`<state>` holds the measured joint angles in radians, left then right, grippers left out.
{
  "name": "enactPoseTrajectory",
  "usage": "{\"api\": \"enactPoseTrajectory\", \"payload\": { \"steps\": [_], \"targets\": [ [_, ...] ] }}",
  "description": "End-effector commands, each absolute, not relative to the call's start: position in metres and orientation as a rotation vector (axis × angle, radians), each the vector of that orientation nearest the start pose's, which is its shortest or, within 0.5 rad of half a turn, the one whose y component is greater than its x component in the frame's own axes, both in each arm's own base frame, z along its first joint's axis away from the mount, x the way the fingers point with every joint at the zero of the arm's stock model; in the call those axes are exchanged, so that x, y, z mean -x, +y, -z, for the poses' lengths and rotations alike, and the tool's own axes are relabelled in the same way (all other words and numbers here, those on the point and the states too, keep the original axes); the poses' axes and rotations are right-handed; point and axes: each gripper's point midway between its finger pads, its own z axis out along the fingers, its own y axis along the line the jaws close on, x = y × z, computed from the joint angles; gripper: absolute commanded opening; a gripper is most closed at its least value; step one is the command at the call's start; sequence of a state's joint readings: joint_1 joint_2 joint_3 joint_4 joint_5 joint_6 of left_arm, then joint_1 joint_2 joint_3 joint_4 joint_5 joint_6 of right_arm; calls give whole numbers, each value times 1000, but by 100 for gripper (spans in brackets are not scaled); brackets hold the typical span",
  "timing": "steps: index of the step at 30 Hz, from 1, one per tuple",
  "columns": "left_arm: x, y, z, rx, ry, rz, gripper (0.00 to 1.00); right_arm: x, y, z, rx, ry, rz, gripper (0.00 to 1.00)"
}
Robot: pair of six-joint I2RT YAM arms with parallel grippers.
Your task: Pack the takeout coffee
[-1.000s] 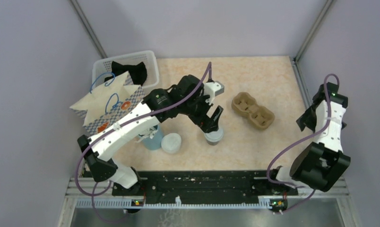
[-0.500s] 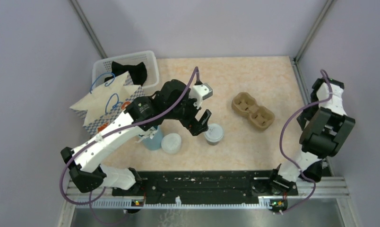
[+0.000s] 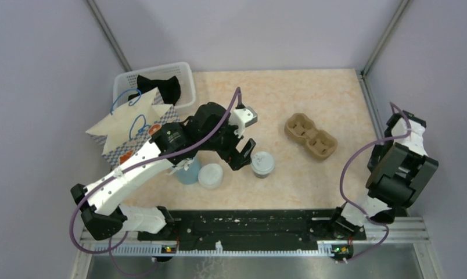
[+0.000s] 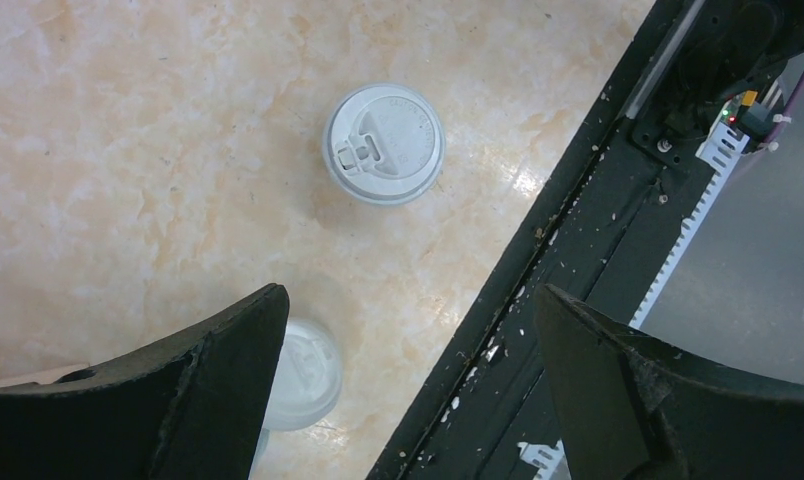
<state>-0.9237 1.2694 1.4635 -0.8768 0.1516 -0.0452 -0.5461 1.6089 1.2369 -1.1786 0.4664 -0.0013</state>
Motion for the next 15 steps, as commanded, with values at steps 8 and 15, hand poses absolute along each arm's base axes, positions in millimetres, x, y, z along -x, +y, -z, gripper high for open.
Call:
{"api": "enactPoseTrajectory", "payload": {
  "steps": [8,15],
  "targets": [
    [-181,-282,-287,-1074,2050,652,98,-140,-170,-69,-740,3120,503,99],
    [-182,-279,-284,-1074,2058,626,98,-144,-182,-54,-782,3106,570,99]
  ]
}}
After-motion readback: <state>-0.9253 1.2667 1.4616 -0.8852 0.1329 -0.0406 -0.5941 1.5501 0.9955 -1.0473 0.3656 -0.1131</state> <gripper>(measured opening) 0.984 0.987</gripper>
